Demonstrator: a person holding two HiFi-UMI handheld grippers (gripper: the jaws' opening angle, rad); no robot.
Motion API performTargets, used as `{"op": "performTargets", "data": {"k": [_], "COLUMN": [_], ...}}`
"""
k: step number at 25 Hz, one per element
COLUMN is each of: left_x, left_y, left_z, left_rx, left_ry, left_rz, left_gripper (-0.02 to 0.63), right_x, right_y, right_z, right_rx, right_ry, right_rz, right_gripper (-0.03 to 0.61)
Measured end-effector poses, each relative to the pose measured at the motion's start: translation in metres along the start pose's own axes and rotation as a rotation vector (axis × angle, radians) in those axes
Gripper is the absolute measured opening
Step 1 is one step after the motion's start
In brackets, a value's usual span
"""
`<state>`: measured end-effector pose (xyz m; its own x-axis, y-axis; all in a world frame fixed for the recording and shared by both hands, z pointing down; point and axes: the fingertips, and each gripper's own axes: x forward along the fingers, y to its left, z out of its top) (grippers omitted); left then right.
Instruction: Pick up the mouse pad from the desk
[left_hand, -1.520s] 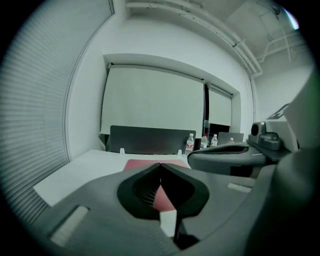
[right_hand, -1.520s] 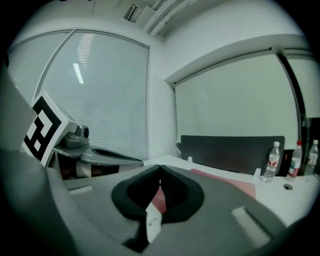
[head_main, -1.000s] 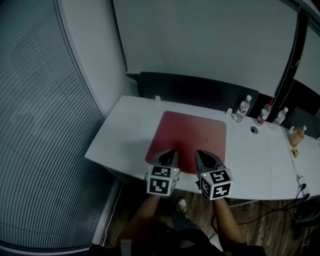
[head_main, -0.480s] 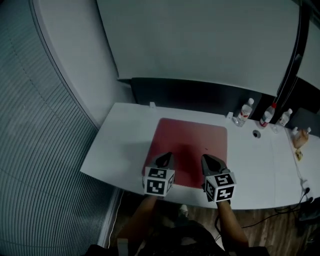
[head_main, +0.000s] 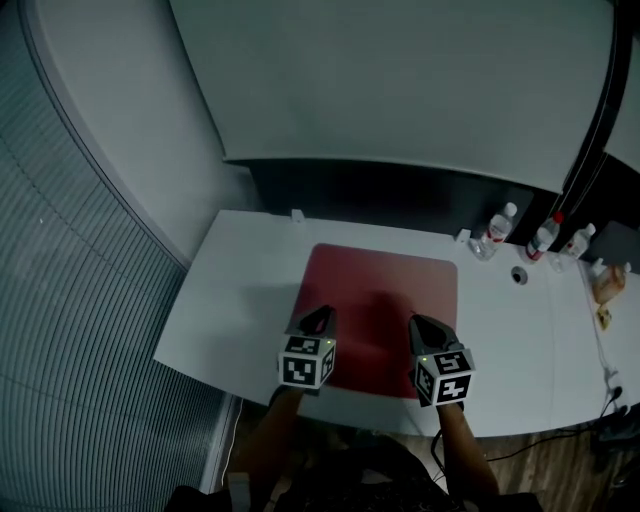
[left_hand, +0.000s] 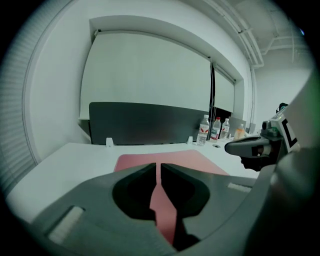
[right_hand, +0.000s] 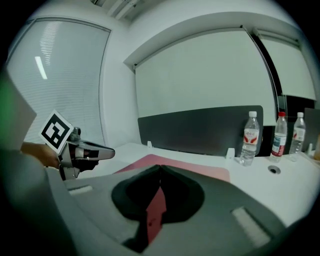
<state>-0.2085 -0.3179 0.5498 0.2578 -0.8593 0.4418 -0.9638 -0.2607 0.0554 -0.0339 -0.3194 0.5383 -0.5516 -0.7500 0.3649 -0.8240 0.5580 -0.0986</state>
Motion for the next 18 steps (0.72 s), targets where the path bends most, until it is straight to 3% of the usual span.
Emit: {"op": "performTargets", "data": {"k": [4,11,18], "left_x": [0.018,0.041,0.057], "left_y": [0.012,0.028,0.042], "left_z": [-0.004,-0.013,-0.035], "left_rx": [-0.034,-0.019,-0.026], "left_ry": [0.019,0.064,0.118], "left_rz": [0.012,0.027,0.012], "left_gripper": [0.046,0.114,0.192], "right_x": [0.015,0.029,0.030], "right_y": [-0.013,-0.034,-0.054], "right_z": [-0.007,-0.016,-0.036], "right_rx": [0.025,0.052,0.071], "right_ry": [0.025,0.053,0.089], "right_rz": [0.005,0.003,-0.052], "right_gripper": [0.003,0.006,0.030]}}
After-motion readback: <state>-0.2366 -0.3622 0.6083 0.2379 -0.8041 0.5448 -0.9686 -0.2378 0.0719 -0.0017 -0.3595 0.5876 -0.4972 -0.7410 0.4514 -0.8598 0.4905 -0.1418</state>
